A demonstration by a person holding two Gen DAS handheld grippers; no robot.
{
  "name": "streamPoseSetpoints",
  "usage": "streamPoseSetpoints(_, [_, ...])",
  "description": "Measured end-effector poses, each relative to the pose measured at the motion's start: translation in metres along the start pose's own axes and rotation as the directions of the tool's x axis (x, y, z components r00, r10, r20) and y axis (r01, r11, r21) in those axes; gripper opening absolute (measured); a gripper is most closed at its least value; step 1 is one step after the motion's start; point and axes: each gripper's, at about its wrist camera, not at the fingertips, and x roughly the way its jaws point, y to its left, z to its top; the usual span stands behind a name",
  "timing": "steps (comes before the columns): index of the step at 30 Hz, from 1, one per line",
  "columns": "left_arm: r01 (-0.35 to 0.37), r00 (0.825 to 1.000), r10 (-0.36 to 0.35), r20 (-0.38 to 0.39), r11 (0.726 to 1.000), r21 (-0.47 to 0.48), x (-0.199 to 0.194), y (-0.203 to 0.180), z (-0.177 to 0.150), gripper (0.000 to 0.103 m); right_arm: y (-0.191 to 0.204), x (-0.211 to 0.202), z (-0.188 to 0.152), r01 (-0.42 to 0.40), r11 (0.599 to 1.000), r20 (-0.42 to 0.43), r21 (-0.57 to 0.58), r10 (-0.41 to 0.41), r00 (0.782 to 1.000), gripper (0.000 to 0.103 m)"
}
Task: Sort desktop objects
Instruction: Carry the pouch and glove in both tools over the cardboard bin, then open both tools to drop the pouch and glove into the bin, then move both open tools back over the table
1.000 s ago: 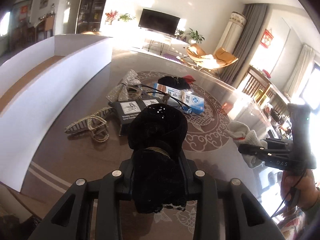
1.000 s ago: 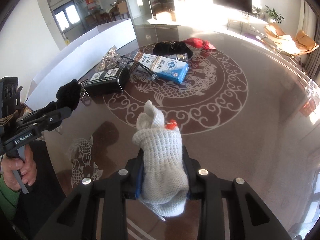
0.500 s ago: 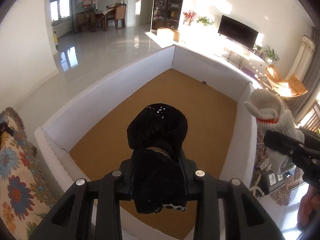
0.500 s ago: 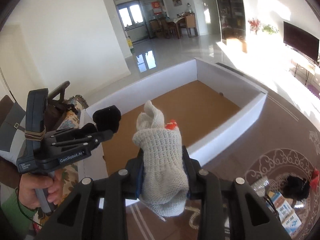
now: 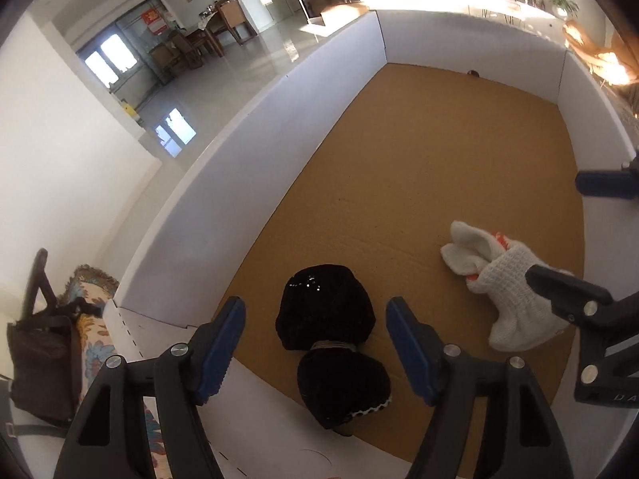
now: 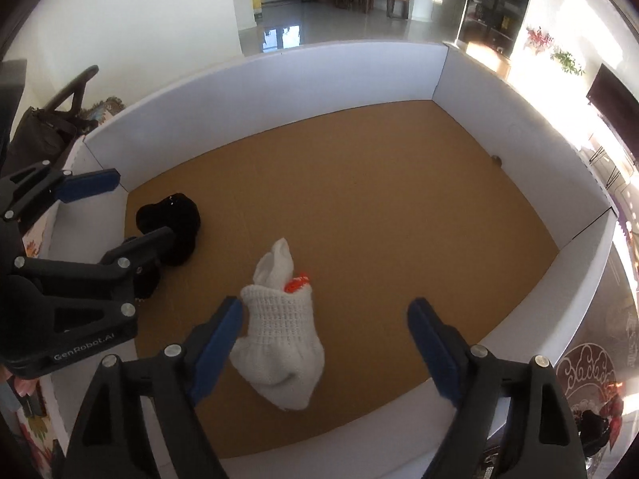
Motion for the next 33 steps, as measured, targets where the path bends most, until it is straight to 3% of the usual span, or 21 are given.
streamPoseSetpoints(4, [-0.155, 0.988, 0.151, 0.039, 0.978, 0.141, 0.003, -0.023, -0.003, 0.072, -0.003, -0.004, -0.011, 0.029, 0.997, 0.006, -0.074, -0.028, 1.0, 0.085])
streamPoseSetpoints(6, [-0.2, 0.979, 0.194, 0.055, 0.968, 0.151, 0.003, -0.026, -0.005, 0.072, -0.001, -0.003, -0.013, 0.048, 0.995, 0.003, -0.089, -0.048, 0.999, 0.085])
streamPoseSetpoints(9, [-0.162, 0.987, 0.159, 0.04, 0.98, 0.117, -0.001, -0.022, -0.012, 0.072, -0.001, -0.007, -0.018, 0.047, 0.994, 0.0, -0.094, -0.047, 0.999, 0.085])
streamPoseSetpoints(13, [-0.181, 0.982, 0.173, 0.073, 0.975, 0.126, -0.01, -0.023, -0.028, 0.072, 0.007, -0.015, -0.03, 0.035, 0.993, 0.007, -0.111, -0.034, 0.999, 0.085])
streamPoseSetpoints(16, [-0.152, 0.984, 0.145, 0.106, 0.987, 0.061, -0.021, -0.014, -0.033, 0.072, 0.013, -0.02, -0.039, 0.043, 0.992, 0.039, -0.115, -0.038, 0.998, 0.085])
streamPoseSetpoints(18, [-0.138, 0.97, 0.142, 0.199, 0.99, -0.034, -0.05, -0.002, -0.041, 0.072, 0.009, -0.032, -0.042, 0.063, 0.995, 0.115, -0.076, -0.054, 0.992, 0.085])
streamPoseSetpoints(19, [-0.108, 0.959, 0.124, 0.256, 0.991, -0.077, -0.069, 0.002, -0.045, 0.072, 0.005, -0.042, -0.043, 0.073, 0.996, 0.163, -0.048, -0.064, 0.985, 0.088])
streamPoseSetpoints(20, [-0.064, 0.948, 0.094, 0.305, 0.992, -0.108, -0.088, 0.005, -0.048, 0.072, -0.001, -0.055, -0.046, 0.08, 0.997, 0.21, -0.016, -0.075, 0.975, 0.098])
streamPoseSetpoints(21, [-0.012, 0.935, 0.058, 0.35, 0.991, -0.132, -0.108, 0.006, -0.052, 0.075, -0.008, -0.069, -0.05, 0.085, 0.996, 0.253, 0.018, -0.087, 0.964, 0.103])
streamPoseSetpoints(23, [0.118, 0.898, -0.046, 0.437, 0.983, -0.139, -0.148, 0.001, -0.063, 0.091, -0.023, -0.098, -0.062, 0.088, 0.993, 0.32, 0.077, -0.108, 0.941, 0.103])
streamPoseSetpoints(24, [0.192, 0.872, -0.116, 0.476, 0.975, -0.114, -0.167, -0.007, -0.068, 0.1, -0.03, -0.112, -0.071, 0.092, 0.99, 0.342, 0.102, -0.122, 0.932, 0.103])
streamPoseSetpoints(26, [0.336, 0.816, -0.28, 0.506, 0.942, -0.02, -0.205, -0.037, -0.081, 0.103, -0.045, -0.138, -0.096, 0.106, 0.983, 0.373, 0.149, -0.155, 0.915, 0.103])
streamPoseSetpoints(28, [0.486, 0.751, -0.462, 0.472, 0.871, 0.079, -0.231, -0.07, -0.093, 0.103, -0.059, -0.163, -0.13, 0.12, 0.971, 0.377, 0.206, -0.192, 0.906, 0.103])
streamPoseSetpoints(31, [0.67, 0.662, -0.68, 0.315, 0.725, 0.159, -0.246, -0.131, -0.113, 0.103, -0.09, -0.188, -0.194, 0.165, 0.937, 0.333, 0.309, -0.269, 0.904, 0.103])
streamPoseSetpoints(33, [0.735, 0.63, -0.747, 0.212, 0.662, 0.15, -0.234, -0.173, -0.124, 0.103, -0.116, -0.192, -0.239, 0.206, 0.899, 0.261, 0.386, -0.321, 0.91, 0.103])
